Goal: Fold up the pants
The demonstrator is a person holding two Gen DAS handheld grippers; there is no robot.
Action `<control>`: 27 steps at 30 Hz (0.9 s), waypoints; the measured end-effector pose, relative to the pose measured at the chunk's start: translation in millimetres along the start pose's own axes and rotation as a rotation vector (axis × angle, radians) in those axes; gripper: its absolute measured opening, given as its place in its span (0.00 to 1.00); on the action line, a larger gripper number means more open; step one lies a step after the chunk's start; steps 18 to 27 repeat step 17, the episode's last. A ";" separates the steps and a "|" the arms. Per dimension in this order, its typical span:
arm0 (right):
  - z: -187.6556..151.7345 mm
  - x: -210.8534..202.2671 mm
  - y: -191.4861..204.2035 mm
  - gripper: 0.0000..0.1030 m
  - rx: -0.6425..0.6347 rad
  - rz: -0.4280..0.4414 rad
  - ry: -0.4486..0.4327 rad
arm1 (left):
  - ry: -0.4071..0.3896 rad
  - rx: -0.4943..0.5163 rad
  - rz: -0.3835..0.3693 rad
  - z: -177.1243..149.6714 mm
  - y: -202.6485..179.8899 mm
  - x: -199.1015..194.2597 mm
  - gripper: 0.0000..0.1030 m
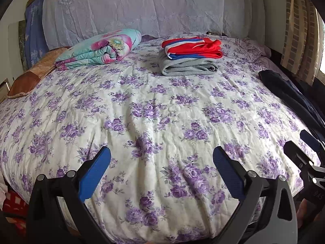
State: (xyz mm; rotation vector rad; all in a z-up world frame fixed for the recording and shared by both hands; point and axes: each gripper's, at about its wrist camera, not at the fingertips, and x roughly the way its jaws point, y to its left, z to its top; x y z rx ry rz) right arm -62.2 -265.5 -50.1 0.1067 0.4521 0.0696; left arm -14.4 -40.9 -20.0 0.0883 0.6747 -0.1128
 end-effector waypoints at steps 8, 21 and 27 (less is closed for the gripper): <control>2.3 -2.6 1.3 0.96 -0.022 -0.025 -0.026 | -0.016 -0.006 0.019 -0.8 4.6 4.7 0.95; 1.6 -4.1 2.0 0.96 -0.039 -0.037 -0.040 | -0.006 -0.017 0.022 -2.9 7.6 7.5 0.95; 1.6 -4.1 2.0 0.96 -0.039 -0.037 -0.040 | -0.006 -0.017 0.022 -2.9 7.6 7.5 0.95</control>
